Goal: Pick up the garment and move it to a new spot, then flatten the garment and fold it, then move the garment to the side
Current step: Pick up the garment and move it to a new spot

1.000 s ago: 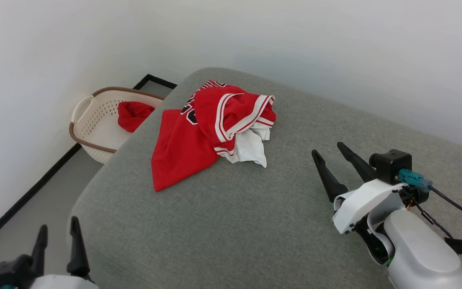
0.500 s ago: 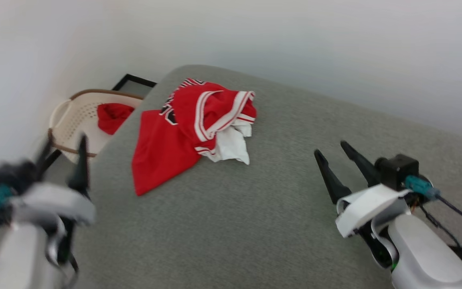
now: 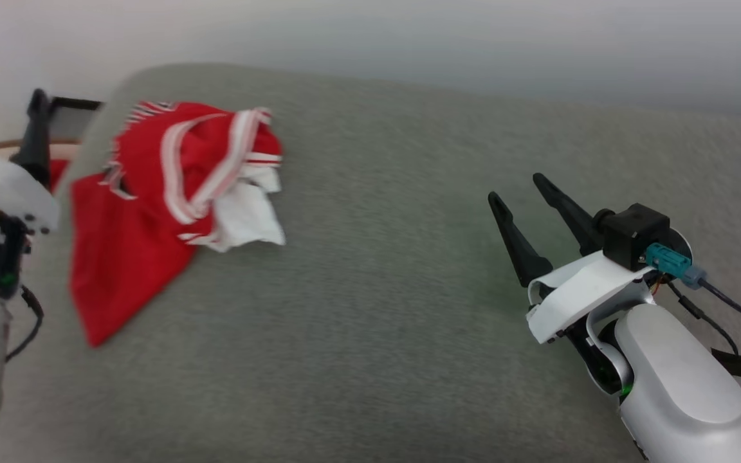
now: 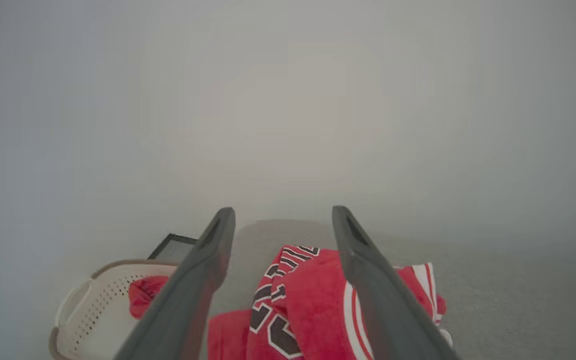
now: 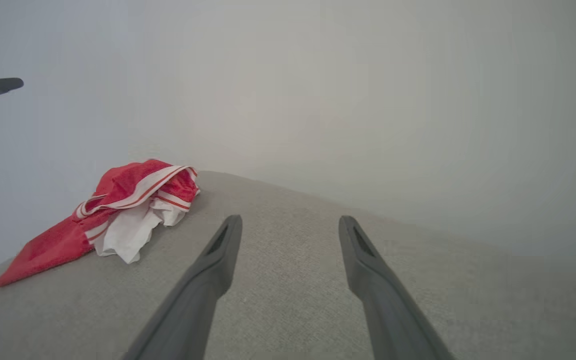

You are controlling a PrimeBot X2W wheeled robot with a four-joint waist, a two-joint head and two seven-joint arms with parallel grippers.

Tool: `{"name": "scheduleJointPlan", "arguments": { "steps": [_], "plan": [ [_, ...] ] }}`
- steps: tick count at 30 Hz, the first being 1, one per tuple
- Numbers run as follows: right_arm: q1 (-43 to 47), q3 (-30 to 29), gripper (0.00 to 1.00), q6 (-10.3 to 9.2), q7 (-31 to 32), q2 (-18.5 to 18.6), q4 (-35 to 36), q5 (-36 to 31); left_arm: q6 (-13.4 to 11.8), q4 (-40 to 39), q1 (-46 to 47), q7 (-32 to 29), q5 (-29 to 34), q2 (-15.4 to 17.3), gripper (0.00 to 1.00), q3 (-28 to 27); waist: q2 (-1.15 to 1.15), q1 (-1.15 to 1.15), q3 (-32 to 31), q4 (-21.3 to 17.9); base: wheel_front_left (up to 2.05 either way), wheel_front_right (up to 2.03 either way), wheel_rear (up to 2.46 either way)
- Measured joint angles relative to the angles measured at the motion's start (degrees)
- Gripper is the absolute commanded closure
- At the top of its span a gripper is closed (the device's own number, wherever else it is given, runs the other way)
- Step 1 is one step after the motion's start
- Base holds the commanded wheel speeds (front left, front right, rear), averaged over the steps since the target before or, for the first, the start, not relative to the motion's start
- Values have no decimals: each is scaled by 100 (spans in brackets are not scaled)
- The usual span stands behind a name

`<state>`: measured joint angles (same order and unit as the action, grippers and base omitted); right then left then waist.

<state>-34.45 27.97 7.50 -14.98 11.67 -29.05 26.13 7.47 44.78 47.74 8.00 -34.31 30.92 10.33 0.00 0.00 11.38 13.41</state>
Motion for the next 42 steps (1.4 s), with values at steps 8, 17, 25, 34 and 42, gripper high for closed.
{"name": "scheduleJointPlan", "arguments": {
  "steps": [8,17,25,34,42],
  "plan": [
    [-7,-36,0,0,0,-37,203,-53,2,638,390,-1868,-1529,315,0,549,0,0,623,-673,0,0,0],
    [-150,-36,0,0,1,-29,360,-156,2,960,401,-3433,-2473,526,0,1035,0,0,1138,-1058,0,0,0],
    [-198,-27,0,0,163,69,560,-263,8,1255,588,-3616,-2799,500,0,1201,0,0,1458,-1143,0,0,0],
    [-216,9,0,0,316,36,751,-310,-10,1055,468,-3549,-3221,439,100,1470,0,0,1336,-1101,0,0,0],
    [34,-22,0,0,279,-3,639,-185,-8,555,199,-2906,-3401,489,100,1780,0,0,919,-1014,0,0,0]
  ]
}}
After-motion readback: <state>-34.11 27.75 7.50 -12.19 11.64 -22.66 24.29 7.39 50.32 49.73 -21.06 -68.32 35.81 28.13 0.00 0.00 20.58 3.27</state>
